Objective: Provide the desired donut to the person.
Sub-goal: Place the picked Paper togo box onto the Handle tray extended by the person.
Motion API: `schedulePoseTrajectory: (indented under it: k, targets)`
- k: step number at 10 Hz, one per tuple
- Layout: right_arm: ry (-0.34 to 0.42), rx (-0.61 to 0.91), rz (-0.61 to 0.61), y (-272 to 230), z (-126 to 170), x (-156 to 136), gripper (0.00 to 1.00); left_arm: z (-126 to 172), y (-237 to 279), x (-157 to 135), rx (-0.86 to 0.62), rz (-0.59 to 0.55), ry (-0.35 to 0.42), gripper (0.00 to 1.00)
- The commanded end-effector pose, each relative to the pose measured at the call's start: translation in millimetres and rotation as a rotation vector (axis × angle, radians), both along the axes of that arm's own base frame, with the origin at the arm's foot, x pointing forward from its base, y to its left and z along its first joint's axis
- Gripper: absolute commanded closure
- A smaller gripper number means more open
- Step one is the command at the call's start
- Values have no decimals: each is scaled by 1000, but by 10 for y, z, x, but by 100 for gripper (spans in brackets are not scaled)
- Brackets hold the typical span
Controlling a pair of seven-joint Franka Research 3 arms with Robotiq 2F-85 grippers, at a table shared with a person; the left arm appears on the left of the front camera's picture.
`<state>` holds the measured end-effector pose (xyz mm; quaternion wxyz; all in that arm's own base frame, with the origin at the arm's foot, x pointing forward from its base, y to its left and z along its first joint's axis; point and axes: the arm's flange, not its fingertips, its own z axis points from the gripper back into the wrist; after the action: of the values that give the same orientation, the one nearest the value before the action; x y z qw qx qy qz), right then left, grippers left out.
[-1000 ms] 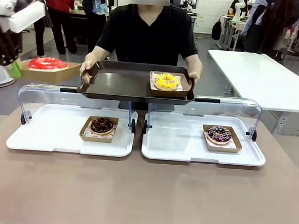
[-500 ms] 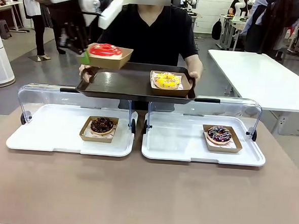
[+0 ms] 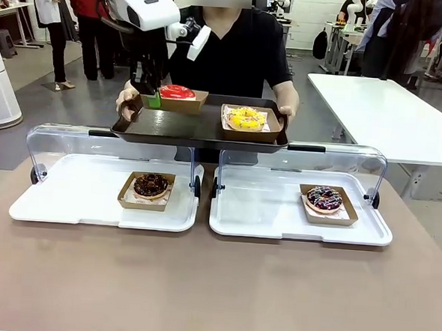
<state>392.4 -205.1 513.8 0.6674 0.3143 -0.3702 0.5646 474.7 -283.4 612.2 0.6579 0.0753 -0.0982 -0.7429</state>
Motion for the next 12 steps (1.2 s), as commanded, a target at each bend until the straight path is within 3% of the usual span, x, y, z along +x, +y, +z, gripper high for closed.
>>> schedulePoseTrajectory:
  k: [1,5,6,7,8,10,11,12]
  targets:
    - [-8,7,3,-5,-7,2,0,-20,-43,177,22,43,21,99]
    - [-8,7,3,-5,-7,2,0,-225,-45,466,24,52,51,99]
    - [-8,7,3,-5,-7,2,0,-253,-37,481,18,48,53,51]
    - [-8,7,3,-5,-7,2,0,-254,-44,500,16,47,54,39]
    - [-8,7,3,-5,-7,2,0,-242,-54,521,24,42,54,0]
    - [-8,7,3,-5,-7,2,0,-228,-27,482,21,46,50,0]
    - [-8,7,3,-5,-7,2,0,-220,-26,479,24,46,51,18]
    - [-8,7,3,-5,-7,2,0,-203,-39,494,27,42,56,9]
